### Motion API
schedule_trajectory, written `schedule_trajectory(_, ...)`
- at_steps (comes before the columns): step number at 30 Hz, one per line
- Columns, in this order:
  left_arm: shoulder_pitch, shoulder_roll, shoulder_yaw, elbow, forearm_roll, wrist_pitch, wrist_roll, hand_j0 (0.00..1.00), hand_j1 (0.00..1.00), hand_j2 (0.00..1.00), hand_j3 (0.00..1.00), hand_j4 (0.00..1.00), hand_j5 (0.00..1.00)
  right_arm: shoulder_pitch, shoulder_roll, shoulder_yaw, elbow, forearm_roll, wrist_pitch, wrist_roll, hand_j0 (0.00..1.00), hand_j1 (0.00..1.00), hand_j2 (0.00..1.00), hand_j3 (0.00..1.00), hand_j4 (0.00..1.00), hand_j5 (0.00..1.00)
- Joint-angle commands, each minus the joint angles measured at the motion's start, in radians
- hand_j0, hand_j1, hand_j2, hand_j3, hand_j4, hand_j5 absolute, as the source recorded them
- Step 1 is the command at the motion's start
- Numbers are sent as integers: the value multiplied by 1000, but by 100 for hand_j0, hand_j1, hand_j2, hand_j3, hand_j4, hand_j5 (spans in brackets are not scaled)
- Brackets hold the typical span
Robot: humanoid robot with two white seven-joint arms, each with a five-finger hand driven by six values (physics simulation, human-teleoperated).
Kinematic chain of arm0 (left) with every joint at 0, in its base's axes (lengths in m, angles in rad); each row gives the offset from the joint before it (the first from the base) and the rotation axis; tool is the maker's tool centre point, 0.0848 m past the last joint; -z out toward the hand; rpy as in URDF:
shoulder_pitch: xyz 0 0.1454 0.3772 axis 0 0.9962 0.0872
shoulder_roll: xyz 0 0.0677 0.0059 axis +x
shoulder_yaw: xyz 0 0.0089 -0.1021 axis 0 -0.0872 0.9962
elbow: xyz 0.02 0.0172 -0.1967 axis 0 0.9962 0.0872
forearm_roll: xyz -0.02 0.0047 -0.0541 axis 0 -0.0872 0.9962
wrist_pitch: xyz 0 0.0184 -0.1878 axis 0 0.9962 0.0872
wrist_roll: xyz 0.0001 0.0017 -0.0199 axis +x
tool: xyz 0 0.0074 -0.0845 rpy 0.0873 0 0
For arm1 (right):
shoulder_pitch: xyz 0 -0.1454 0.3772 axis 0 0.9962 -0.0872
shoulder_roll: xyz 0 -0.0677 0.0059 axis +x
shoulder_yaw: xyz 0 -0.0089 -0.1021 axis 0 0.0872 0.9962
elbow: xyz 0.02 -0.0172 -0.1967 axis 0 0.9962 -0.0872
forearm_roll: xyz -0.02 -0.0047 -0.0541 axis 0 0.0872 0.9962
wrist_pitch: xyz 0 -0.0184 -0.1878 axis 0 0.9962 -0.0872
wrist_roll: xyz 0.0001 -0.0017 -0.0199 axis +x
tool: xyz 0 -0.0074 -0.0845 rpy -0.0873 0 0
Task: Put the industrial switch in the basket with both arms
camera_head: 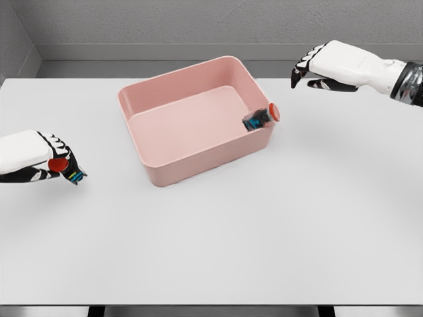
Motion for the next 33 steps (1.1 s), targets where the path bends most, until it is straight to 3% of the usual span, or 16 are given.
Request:
schedule_trajectory(1,-2,-1,-1,-2,8,2,0,53,53,53,53,53,53,0,10,-1,-13,-6,2,0,44,44,44,44,44,44)
schedule_trajectory(5,-14,-8,-2,-7,8,2,0,53,53,53,53,53,53,-2,9,-2,-10,-6,2,-2,49,49,49,49,49,49)
schedule_trajectory(6,-17,-8,-2,-8,8,2,0,53,53,53,53,53,53,-2,9,-4,-10,-9,2,-2,59,59,59,59,59,59)
schedule_trajectory(7,-25,-15,-4,-10,5,2,1,53,53,53,53,53,53,-2,10,-13,-12,-12,2,-2,89,89,89,89,89,89)
schedule_trajectory(8,-32,-21,-5,-11,5,2,0,53,53,53,53,53,53,-2,10,-16,-12,-14,2,-2,100,100,100,100,100,100)
schedule_trajectory(14,-51,-35,-7,-13,4,2,1,53,53,53,53,53,53,11,-4,-16,5,-15,2,-2,100,100,100,100,100,100)
schedule_trajectory(23,-83,-72,-11,-22,1,2,-2,53,53,53,53,53,53,66,-128,-22,1,-38,2,-14,100,100,100,100,100,100)
schedule_trajectory(26,-98,-84,-13,-22,-1,2,-9,53,53,53,53,53,53,136,-142,-111,-1,-40,2,-8,100,100,100,100,100,100)
schedule_trajectory(33,-169,-129,-64,-21,-8,2,-29,53,53,53,53,53,53,184,-195,-116,-85,-77,2,-13,100,100,100,100,100,100)
